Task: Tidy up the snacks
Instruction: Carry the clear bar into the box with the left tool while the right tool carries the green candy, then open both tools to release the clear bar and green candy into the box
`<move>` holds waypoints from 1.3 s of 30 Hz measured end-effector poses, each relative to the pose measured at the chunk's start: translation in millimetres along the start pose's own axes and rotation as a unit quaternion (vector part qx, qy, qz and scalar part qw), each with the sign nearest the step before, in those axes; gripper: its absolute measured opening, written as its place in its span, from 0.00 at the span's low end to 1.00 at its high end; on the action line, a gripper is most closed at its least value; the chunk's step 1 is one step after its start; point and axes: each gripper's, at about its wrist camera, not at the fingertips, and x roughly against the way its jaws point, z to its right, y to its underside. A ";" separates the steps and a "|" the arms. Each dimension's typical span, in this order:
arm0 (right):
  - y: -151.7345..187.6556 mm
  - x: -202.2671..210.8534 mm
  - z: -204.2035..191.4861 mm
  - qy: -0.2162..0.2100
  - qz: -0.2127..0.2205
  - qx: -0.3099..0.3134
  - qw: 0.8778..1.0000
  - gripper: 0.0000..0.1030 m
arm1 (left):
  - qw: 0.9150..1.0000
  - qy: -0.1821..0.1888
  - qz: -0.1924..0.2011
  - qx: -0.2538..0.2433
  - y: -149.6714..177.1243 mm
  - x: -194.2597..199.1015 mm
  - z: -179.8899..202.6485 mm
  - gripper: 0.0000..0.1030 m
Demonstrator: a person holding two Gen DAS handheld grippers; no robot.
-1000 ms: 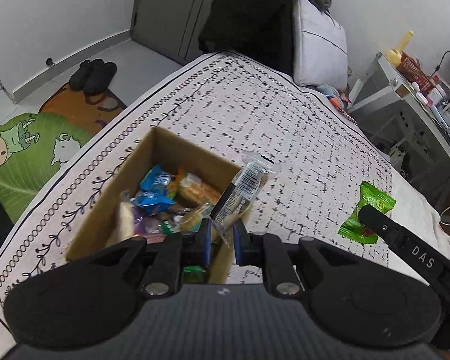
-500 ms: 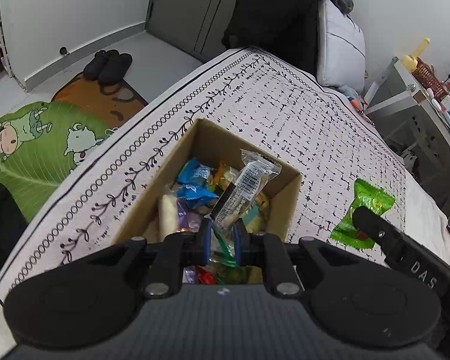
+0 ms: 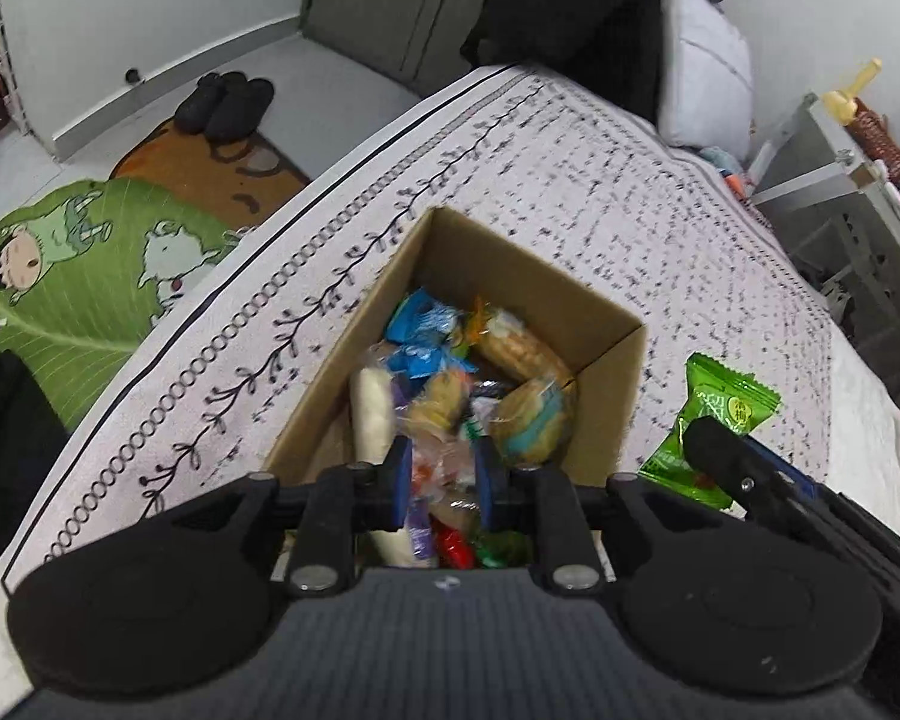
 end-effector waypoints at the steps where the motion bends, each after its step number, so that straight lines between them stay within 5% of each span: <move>1: 0.8 -0.6 -2.2 -0.004 -0.002 0.001 1.000 0.23 | 1.000 -0.002 -0.002 0.003 0.0 0.1 -2.5 0.28; 9: 5.0 -2.5 -14.3 -0.027 -0.016 0.011 0.999 0.26 | 0.999 -0.030 0.011 0.011 1.7 11.6 -13.5 0.53; 12: 4.9 0.4 -12.1 -0.021 -0.014 -0.003 1.000 0.52 | 0.999 -0.033 0.013 0.009 2.2 15.7 -12.6 0.57; 15: 2.3 6.3 -6.6 -0.016 -0.006 -0.006 1.000 0.53 | 0.999 -0.037 0.016 0.015 3.5 21.7 -12.8 0.64; 26: 4.3 35.8 12.1 -0.013 0.013 -0.025 1.000 0.62 | 0.998 -0.051 0.023 0.019 17.9 45.5 -1.0 0.71; 39: 26.3 86.4 17.6 0.011 0.052 0.011 0.999 0.94 | 0.998 -0.022 0.060 0.000 56.6 79.3 21.5 0.89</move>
